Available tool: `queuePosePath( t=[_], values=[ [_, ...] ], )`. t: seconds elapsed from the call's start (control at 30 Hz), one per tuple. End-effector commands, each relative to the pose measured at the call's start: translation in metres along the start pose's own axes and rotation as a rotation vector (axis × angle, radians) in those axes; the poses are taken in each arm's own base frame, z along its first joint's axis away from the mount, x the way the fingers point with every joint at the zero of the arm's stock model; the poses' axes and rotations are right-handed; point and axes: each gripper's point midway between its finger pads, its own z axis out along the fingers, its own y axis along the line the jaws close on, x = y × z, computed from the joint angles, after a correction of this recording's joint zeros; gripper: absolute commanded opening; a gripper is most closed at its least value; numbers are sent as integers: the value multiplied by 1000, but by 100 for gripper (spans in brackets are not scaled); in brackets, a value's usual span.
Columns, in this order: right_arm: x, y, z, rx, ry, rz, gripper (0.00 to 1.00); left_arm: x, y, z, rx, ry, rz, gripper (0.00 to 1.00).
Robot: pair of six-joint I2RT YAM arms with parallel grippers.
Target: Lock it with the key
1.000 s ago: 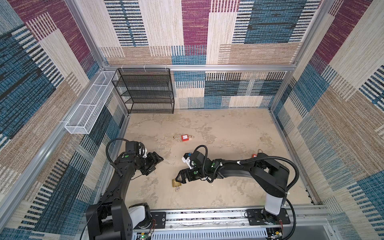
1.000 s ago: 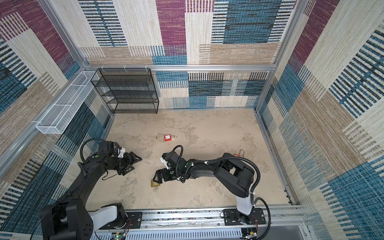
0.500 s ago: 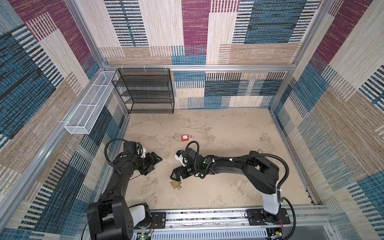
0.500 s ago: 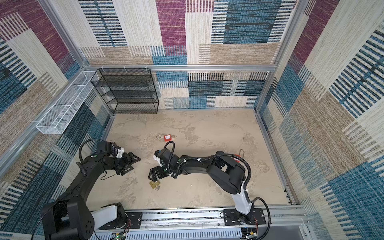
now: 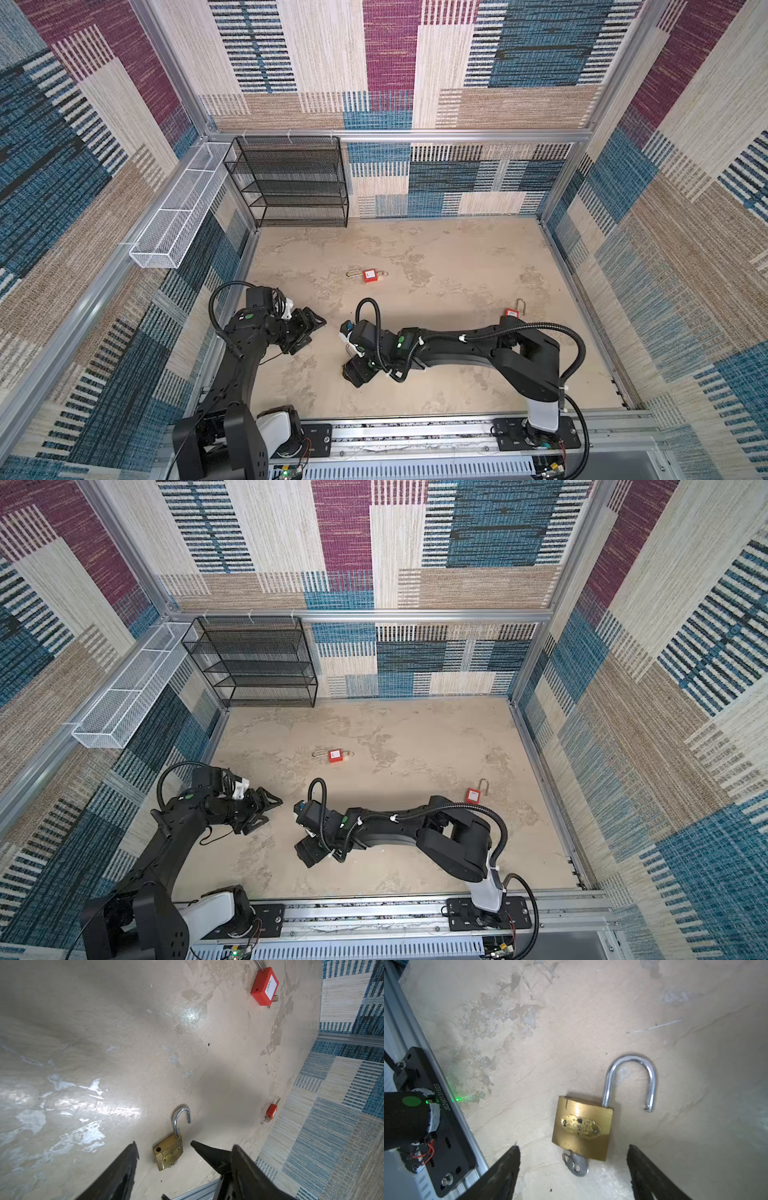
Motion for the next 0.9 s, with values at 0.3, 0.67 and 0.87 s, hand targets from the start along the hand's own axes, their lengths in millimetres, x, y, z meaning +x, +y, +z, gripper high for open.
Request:
queuePosePath(
  t=[0.3, 0.67, 0.87],
  values=[
    [-2, -8, 8, 92, 5, -16, 69, 9, 7, 16, 55, 16, -129, 72],
    [5, -6, 13, 120, 23, -63, 64, -11, 12, 8, 87, 17, -169, 72],
    [6, -5, 18, 139, 26, -81, 63, -14, 16, 7, 87, 8, -178, 72]
  ],
)
